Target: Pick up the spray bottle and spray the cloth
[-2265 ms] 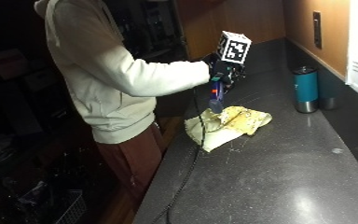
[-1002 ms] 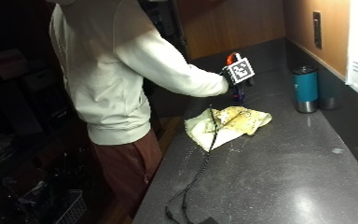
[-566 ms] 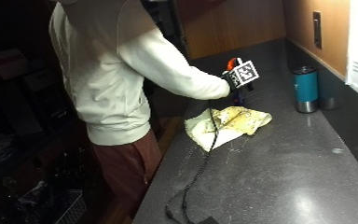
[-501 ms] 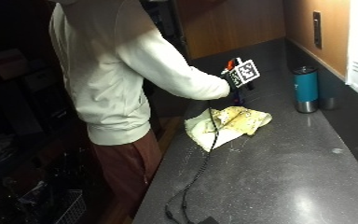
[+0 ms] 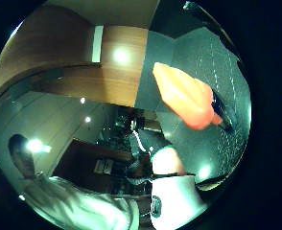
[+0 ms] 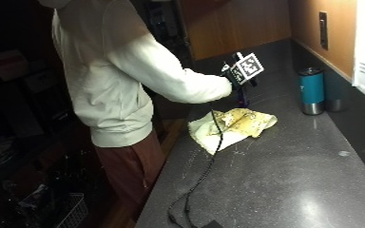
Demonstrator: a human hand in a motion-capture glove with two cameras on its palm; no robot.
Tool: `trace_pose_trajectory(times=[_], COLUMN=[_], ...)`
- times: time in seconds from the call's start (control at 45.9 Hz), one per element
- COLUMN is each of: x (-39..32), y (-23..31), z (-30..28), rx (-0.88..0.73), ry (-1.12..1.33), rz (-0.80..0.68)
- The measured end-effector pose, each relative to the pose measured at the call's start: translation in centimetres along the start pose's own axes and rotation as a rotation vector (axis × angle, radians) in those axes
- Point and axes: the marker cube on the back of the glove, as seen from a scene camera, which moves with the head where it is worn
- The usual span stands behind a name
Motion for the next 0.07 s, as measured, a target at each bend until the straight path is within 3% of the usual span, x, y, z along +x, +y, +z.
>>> trace_pose_trajectory(times=[0.065], x=[-0.25], y=[0.62], z=[-0.83], rx=[-0.004], ry=[0.003], rz=[-0.005])
